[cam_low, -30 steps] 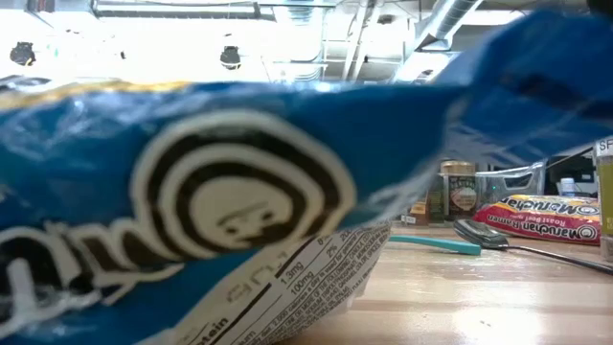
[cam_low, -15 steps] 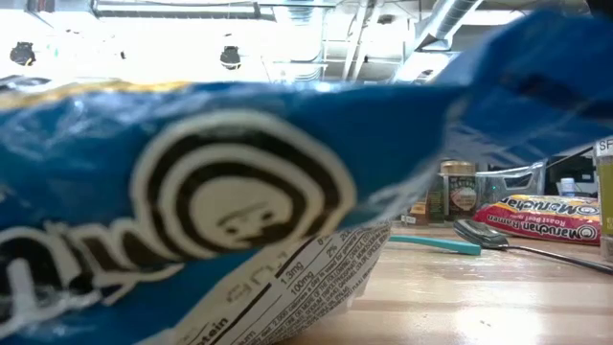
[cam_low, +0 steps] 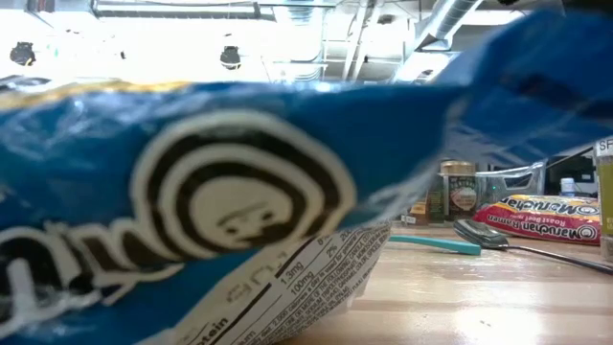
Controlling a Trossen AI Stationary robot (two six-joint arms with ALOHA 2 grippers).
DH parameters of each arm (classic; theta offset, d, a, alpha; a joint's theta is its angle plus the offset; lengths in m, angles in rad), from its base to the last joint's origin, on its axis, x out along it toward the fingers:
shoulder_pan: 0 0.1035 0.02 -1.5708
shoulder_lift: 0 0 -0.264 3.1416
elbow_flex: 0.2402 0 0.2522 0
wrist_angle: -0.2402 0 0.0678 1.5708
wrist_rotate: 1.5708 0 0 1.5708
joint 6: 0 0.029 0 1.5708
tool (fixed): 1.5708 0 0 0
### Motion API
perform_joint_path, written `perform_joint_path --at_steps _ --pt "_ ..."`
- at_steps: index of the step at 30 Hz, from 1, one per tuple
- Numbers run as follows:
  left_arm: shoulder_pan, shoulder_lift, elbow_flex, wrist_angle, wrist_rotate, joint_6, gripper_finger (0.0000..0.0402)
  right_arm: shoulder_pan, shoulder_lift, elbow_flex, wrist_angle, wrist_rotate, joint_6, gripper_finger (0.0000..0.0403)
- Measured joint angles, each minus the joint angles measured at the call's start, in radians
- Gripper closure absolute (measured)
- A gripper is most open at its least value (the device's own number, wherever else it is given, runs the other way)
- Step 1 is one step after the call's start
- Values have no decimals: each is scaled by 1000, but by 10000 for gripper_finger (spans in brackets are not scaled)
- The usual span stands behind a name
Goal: Pick & Place Food Item
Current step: Put the black spice bottle into the right transparent bin
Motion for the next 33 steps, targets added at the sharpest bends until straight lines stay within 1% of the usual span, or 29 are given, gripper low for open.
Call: perform_joint_path --at_steps 5,12,21,27,33 --pt "0 0 0 0 0 0 402 8 0 -13 12 -5 19 85" --pt "0 0 0 0 0 0 402 8 0 -13 -36 -6 22 85" --pt "0 0 0 0 0 0 402 16 0 -19 -33 -2 28 85" --pt "0 0 0 0 0 0 402 32 0 -85 77 -2 47 85" --pt "0 0 0 0 0 0 402 36 0 -136 120 0 66 85"
